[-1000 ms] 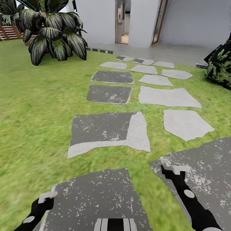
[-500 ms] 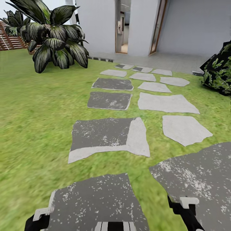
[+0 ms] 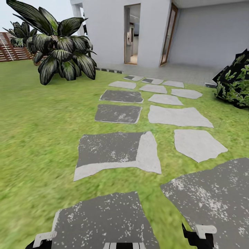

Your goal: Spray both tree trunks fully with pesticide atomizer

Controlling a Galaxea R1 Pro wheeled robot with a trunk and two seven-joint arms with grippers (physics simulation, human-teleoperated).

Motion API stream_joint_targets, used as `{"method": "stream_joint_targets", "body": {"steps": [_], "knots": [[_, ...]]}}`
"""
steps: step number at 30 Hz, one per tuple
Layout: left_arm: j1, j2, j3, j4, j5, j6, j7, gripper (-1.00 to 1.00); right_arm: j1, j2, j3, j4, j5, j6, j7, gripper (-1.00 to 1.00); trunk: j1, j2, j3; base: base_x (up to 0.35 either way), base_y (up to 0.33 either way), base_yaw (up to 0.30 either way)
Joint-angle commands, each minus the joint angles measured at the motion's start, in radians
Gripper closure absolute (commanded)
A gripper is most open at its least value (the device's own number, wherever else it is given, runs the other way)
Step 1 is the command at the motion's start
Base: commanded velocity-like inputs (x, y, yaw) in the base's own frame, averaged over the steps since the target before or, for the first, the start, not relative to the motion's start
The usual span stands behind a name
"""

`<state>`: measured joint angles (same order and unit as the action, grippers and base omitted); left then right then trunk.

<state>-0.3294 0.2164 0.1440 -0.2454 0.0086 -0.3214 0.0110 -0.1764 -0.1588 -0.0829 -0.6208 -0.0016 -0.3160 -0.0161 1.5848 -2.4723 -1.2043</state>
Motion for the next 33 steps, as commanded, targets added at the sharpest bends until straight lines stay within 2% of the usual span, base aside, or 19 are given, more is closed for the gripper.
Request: {"method": "stream_joint_targets", "body": {"steps": [1, 10, 18, 33], "knots": [[0.001, 0.0, 0.0, 0.0, 0.0, 0.0, 0.0, 1.0, 0.0, 0.0, 0.0, 0.006, 0.0, -0.001, 0.0, -1.0, -0.004, 0.007, 0.003, 0.0, 0.0, 0.0], [0.006, 0.001, 0.002, -0.004, 0.025, -0.004, -0.002, 1.0, 0.0, 0.008, 0.002, 0.034, -0.002, -0.042, 0.001, -1.0, -0.038, 0.07, 0.039, 0.0, 0.0, 0.0], [0.009, 0.001, 0.0, -0.016, 0.03, -0.004, -0.01, 1.0, 0.0, 0.017, 0.001, 0.035, -0.001, -0.046, 0.001, -1.0, -0.069, 0.126, 0.076, 0.0, 0.0, 0.0], [0.009, -0.002, -0.001, -0.013, 0.03, -0.004, -0.012, 1.0, 0.0, 0.018, 0.0, 0.036, 0.0, -0.046, -0.001, -1.0, -0.069, 0.126, 0.097, 0.0, 0.0, 0.0]]}}
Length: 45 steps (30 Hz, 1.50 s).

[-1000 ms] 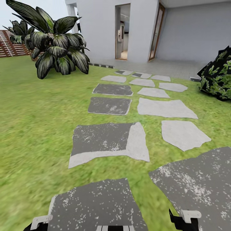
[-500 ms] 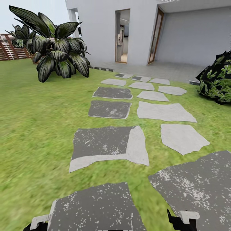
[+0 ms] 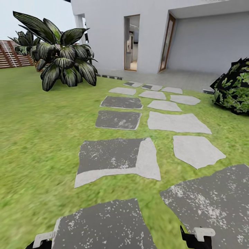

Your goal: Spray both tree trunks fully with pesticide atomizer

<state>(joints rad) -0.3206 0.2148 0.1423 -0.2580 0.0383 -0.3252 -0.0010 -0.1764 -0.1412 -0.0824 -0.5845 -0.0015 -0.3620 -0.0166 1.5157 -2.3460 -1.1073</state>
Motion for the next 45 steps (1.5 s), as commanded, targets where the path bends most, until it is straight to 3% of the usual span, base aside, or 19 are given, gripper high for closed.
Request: {"method": "stream_joint_targets", "body": {"steps": [1, 9, 29, 40, 45], "knots": [[0.0, 0.0, 0.0, 0.0, 0.0, 0.0, 0.0, 1.0, 0.0, 0.0, 0.0, 0.0, 0.0, 0.0, 0.0, -1.0, 0.0, 0.0, 0.0, 0.0, 0.0, 0.0], [0.0, -0.001, 0.0, 0.003, 0.0, 0.0, 0.007, 1.0, 0.0, 0.0, 0.0, 0.0, 0.0, 0.0, 0.0, -1.0, 0.0, 0.0, 0.001, 0.0, 0.0, 0.039], [0.0, 0.0, 0.0, -0.003, -0.001, 0.001, 0.011, 1.0, 0.0, 0.0, 0.001, 0.0, 0.0, 0.0, -0.001, -1.0, 0.0, 0.0, 0.003, 0.0, 0.0, 0.268], [0.0, -0.001, 0.0, -0.001, -0.001, 0.002, 0.012, 1.0, 0.0, 0.0, 0.001, 0.0, 0.0, 0.0, -0.001, -1.0, -0.042, 0.077, 0.045, 0.0, 0.0, 0.27], [0.0, -0.001, 0.0, -0.002, -0.001, 0.002, 0.012, 1.0, 0.0, 0.0, 0.001, 0.0, 0.001, 0.0, -0.001, -1.0, -0.042, 0.077, 0.05, 0.0, 0.0, 0.245]]}}
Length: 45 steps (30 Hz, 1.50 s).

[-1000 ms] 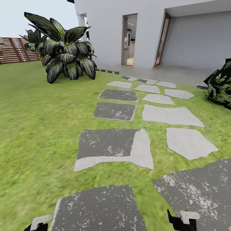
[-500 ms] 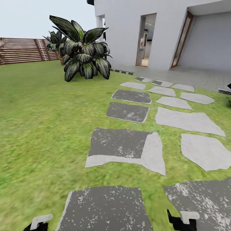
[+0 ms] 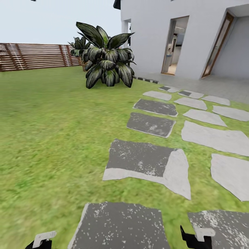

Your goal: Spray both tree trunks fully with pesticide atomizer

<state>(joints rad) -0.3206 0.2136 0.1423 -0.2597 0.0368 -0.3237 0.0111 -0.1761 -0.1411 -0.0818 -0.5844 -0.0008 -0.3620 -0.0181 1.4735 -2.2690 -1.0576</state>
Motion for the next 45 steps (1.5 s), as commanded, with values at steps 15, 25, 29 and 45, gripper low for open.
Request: {"method": "stream_joint_targets", "body": {"steps": [15, 25, 29, 45], "knots": [[0.0, 0.0, 0.0, 0.0, 0.0, 0.0, 0.0, 1.0, 0.0, 0.0, 0.0, 0.0, -0.001, 0.0, 0.0, -1.0, 0.0, 0.0, 0.015, 0.0, 0.0, 0.22], [0.0, 0.0, 0.002, 0.0, 0.0, 0.0, 0.0, 1.0, 0.0, 0.0, 0.0, 0.0, 0.0, 0.0, 0.001, -1.0, 0.0, 0.0, 0.025, 0.0, 0.0, 0.219], [0.0, 0.0, 0.002, -0.001, 0.0, 0.001, 0.0, 1.0, 0.0, 0.0, 0.0, 0.0, 0.0, 0.0, 0.001, -1.0, 0.0, 0.0, 0.029, 0.0, 0.0, 0.219], [0.0, 0.001, 0.003, 0.004, 0.001, 0.002, 0.001, 1.0, 0.0, 0.0, 0.0, 0.0, 0.001, 0.0, 0.001, -1.0, 0.0, 0.0, 0.046, 0.138, 0.018, 0.219]]}}
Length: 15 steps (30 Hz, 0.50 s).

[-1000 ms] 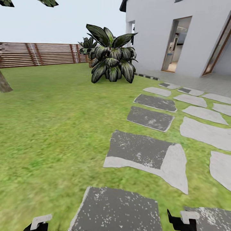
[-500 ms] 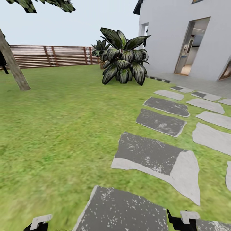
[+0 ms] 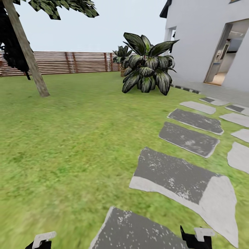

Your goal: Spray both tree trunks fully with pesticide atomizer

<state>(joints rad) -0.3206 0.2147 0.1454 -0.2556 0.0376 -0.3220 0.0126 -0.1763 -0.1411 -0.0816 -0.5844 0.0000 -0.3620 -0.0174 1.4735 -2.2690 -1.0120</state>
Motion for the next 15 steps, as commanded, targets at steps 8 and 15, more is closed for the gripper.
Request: {"method": "stream_joint_targets", "body": {"steps": [8, 15], "knots": [[0.0, 0.001, 0.0, 0.002, 0.001, 0.001, -0.002, 1.0, 0.0, 0.0, 0.0, 0.0, 0.0, 0.0, 0.0, -1.0, 0.0, 0.0, 0.008, 0.309, 0.163, 0.219], [0.0, 0.002, 0.001, 0.002, 0.002, 0.002, -0.003, 1.0, 0.0, 0.0, 0.0, 0.0, 0.0, 0.0, 0.0, -1.0, 0.0, 0.0, 0.015, 0.308, 0.168, 0.219]]}}
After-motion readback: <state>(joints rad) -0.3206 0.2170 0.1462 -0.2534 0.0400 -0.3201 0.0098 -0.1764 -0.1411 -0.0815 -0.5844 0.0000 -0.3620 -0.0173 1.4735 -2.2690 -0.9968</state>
